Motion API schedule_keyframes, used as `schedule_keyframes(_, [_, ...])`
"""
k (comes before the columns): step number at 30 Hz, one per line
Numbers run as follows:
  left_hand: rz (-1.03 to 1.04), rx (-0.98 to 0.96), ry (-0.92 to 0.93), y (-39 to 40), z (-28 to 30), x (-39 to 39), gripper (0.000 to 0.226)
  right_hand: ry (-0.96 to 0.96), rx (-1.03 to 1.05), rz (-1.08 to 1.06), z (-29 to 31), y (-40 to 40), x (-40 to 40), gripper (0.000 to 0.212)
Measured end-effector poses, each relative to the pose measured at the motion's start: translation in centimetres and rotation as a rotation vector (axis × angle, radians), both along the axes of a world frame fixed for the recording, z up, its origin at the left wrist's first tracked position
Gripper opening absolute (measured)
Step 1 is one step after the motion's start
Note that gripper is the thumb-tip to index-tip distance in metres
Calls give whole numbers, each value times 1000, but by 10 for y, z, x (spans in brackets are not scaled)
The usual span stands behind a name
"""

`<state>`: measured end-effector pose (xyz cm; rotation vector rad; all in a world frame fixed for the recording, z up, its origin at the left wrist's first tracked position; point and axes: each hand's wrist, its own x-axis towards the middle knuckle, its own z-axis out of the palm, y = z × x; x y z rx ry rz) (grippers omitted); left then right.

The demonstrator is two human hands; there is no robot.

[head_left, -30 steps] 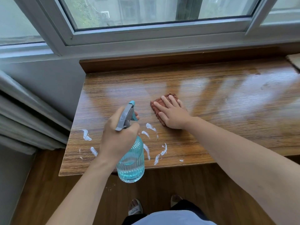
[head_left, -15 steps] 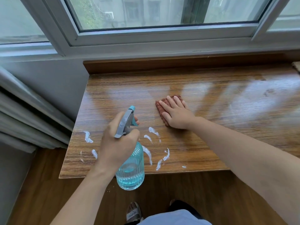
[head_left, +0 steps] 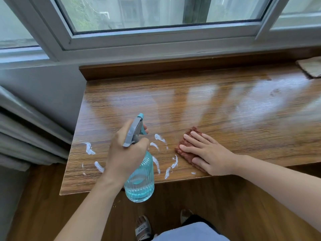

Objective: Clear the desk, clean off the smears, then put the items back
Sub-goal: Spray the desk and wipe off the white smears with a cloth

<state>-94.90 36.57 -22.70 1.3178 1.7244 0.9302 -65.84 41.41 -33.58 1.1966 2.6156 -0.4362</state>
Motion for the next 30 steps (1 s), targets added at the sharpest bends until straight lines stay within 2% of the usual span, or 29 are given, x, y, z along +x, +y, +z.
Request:
schedule_keyframes(3, [-17,-12,4,-5,2,-1,21,16,53,-73,-5,22,-10,55])
schedule_keyframes(7, [-31,-2,22,-11,6,0,24,21,67,-375,-10,67,-48,57])
schedule_keyframes(9, [-44,13,29,-12,5,2,23,27,43,-444,-11,73,-61,57])
schedule_keyframes(16, [-107,32,26,-13,0,11,23,77,63,-253,-11,-5,-11,57])
schedule_keyframes(20, [-125,25,0,-16,-7,12,20,41,67,-427,-14,-39,19,55])
schedule_keyframes(24, [-142,17,-11,-22,-10,11,23,-31,112,-658,-21,-56,-33,60])
schedule_keyframes(27, [-132,4,-30,-23,-10,13,26,-6,134,-594,-22,-68,-65,61])
schedule_keyframes(30, [-138,7,-41,-23,-10,15,31,18,96,-475,-17,-64,-45,59])
